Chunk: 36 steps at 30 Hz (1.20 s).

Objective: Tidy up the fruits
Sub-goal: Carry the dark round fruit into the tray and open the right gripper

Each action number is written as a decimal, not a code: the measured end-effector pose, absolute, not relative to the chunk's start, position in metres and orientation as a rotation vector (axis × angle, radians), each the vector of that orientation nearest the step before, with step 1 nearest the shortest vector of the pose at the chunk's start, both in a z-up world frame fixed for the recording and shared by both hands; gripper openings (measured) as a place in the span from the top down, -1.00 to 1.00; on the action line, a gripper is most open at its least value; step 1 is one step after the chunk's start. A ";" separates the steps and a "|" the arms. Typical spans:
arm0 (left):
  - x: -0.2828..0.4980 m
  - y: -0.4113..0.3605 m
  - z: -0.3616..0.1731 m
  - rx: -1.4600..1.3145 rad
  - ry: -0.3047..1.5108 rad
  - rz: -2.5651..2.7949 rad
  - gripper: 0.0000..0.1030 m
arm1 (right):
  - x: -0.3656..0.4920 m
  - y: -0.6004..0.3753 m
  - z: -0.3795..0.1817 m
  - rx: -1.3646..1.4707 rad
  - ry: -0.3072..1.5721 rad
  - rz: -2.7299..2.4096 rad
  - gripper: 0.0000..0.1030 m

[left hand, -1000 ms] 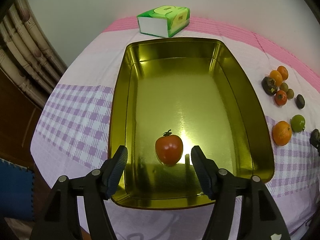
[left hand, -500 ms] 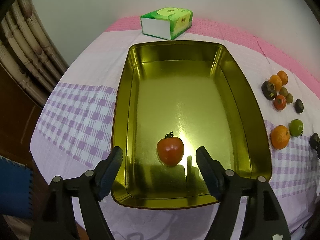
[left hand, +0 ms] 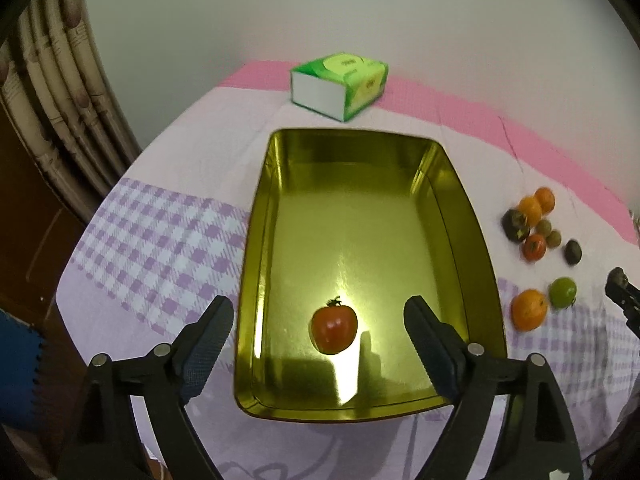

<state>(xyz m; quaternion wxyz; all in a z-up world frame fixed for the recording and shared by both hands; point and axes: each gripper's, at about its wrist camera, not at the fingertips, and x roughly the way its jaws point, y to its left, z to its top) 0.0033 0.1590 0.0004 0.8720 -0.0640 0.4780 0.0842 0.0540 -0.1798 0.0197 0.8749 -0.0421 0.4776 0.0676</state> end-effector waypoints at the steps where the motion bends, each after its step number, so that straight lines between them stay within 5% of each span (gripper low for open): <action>1: 0.003 0.161 0.002 -0.139 0.992 0.185 -0.65 | 0.055 -0.170 0.023 -0.092 0.990 0.166 0.19; 18: -0.017 0.239 0.011 -0.308 0.957 0.447 -0.77 | 0.056 0.031 0.016 -0.265 0.994 0.590 0.19; 36: -0.014 0.248 0.002 -0.343 0.982 0.461 -0.78 | 0.067 0.081 -0.027 -0.364 1.078 0.637 0.19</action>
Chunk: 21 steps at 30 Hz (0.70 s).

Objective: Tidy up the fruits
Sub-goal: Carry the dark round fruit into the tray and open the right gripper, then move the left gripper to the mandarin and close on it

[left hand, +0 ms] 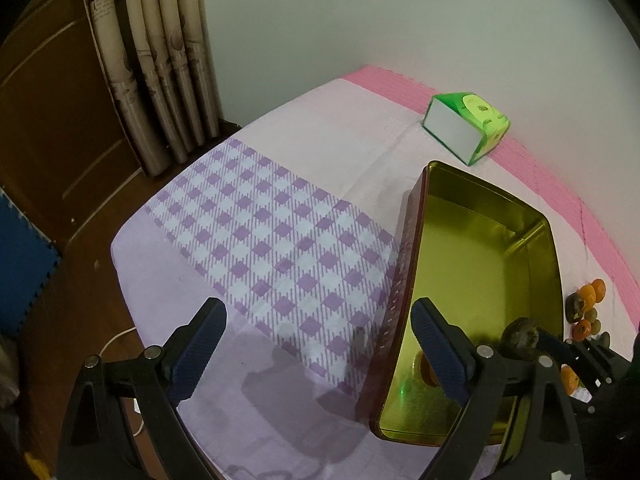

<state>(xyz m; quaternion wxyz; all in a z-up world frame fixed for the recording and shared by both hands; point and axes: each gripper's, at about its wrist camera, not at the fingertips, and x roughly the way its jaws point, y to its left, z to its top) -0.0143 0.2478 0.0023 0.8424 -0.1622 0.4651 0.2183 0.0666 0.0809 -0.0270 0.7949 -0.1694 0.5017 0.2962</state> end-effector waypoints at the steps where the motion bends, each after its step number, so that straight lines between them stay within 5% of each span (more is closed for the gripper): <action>1: -0.014 0.248 0.002 -0.342 0.985 0.461 -0.78 | 0.066 0.081 -0.028 -0.367 1.080 0.638 0.19; 12: -0.012 0.245 -0.001 -0.336 1.001 0.448 -0.78 | 0.066 0.083 -0.031 -0.368 1.087 0.639 0.15; 21: -0.011 0.238 0.001 -0.307 0.987 0.431 -0.78 | 0.068 0.054 0.001 -0.246 1.012 0.625 -0.18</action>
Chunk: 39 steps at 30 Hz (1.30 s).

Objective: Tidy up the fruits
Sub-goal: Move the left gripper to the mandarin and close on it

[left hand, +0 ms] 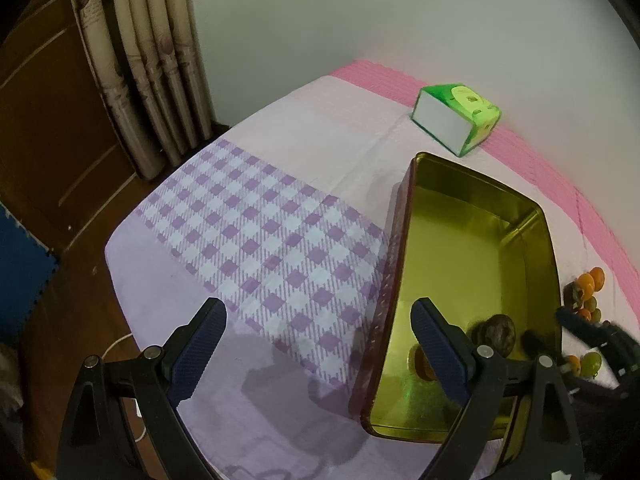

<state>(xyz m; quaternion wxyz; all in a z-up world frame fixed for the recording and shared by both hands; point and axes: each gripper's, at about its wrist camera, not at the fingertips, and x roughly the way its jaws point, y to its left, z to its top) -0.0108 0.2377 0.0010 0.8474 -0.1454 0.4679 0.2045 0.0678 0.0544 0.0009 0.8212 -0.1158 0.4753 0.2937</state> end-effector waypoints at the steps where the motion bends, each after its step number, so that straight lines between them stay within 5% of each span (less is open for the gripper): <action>1: -0.011 0.235 0.002 -0.296 0.981 0.428 -0.78 | 0.069 0.047 0.006 -0.232 0.997 0.616 -0.23; 10: -0.009 0.196 0.013 -0.152 0.921 0.299 -0.78 | 0.097 -0.089 0.032 -0.090 0.923 0.344 -0.59; 19: -0.008 0.130 0.021 -0.054 0.905 0.084 -0.78 | 0.111 -0.217 -0.008 -0.033 0.991 0.078 -0.67; 39: 0.029 -0.004 -0.012 0.043 1.033 -0.164 -0.67 | 0.123 -0.275 -0.059 -0.013 1.007 -0.009 -0.95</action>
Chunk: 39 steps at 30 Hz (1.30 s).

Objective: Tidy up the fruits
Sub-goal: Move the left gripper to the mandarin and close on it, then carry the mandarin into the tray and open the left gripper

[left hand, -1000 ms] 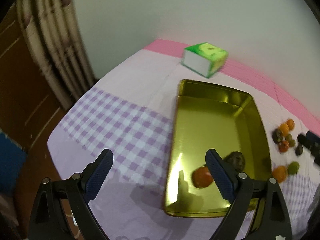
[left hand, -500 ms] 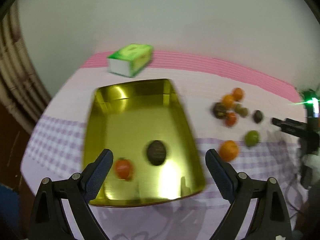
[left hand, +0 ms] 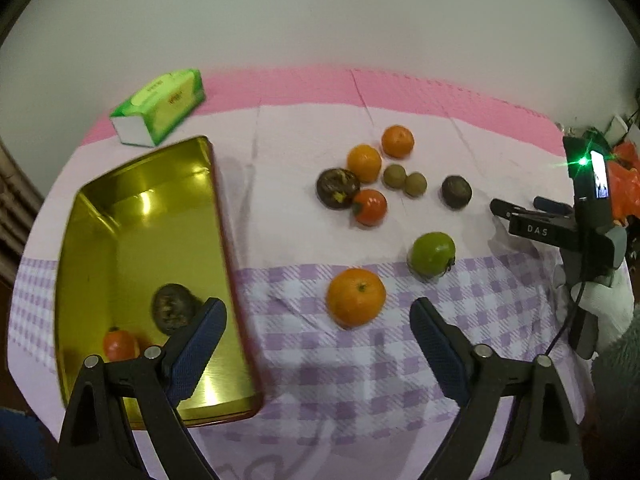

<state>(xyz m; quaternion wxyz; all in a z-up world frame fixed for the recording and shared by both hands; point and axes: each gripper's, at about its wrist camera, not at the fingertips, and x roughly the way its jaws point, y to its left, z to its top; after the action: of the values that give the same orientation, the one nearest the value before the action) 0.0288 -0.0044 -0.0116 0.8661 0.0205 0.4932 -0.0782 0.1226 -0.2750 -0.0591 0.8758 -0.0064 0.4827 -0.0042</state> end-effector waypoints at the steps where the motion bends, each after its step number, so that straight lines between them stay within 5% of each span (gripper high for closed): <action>1: 0.031 -0.008 -0.015 0.047 1.043 -0.171 -0.61 | 0.122 -0.276 -0.058 -0.012 1.003 -0.007 -0.97; 20: 0.057 -0.032 -0.050 0.064 1.143 -0.199 0.25 | 0.119 -0.278 -0.061 -0.012 0.982 -0.010 -1.00; 39: 0.051 -0.011 -0.004 0.020 1.038 -0.190 0.27 | 0.119 -0.278 -0.060 -0.012 0.982 -0.010 -1.00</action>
<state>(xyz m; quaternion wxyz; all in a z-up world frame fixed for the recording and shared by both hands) 0.0515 -0.0109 -0.0035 0.8640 0.0096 0.4953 -0.0906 0.1185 -0.2781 -0.0602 0.8819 -0.0056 0.4713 -0.0048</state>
